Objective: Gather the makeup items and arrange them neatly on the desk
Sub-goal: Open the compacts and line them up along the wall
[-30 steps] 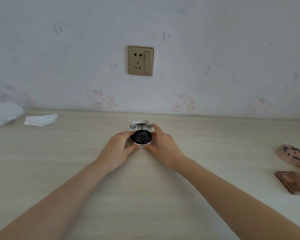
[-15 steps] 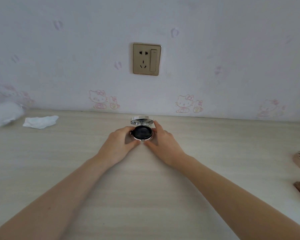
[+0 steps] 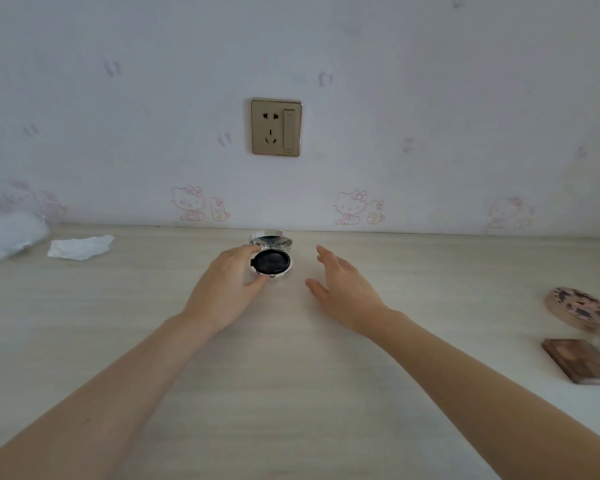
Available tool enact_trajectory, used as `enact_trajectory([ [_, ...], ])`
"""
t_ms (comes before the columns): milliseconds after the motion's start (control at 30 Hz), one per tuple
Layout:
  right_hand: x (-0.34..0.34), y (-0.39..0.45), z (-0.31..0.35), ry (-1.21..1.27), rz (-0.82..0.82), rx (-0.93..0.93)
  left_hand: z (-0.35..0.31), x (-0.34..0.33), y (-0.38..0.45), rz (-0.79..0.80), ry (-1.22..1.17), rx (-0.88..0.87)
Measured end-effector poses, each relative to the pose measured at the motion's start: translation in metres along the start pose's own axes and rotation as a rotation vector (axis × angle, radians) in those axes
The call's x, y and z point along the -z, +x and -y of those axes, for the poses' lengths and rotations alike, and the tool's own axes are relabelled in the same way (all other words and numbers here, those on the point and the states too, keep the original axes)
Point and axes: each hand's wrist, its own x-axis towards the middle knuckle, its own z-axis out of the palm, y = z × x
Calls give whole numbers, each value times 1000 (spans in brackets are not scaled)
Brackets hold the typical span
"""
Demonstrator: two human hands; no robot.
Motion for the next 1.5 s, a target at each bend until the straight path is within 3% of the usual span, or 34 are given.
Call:
enact_trajectory([
  [100,21,-31,-13,-106,-33,10,-28,-2,-13,-14,-3,-57],
  [567,123,-177,-104,-376,-130,-81,-180,-87,-64,202,-133,-307],
  [967,195,-217,-194,-489,-183,-233,-289,-166,-52,310,-269,-423],
  [1167,211,-205,-222,-446,-167,-356,-326,-192,-29,352,-272,-422],
  [1500,217,-145,-256,-394,-9,-591,-347,-239,28,496,-184,-206],
])
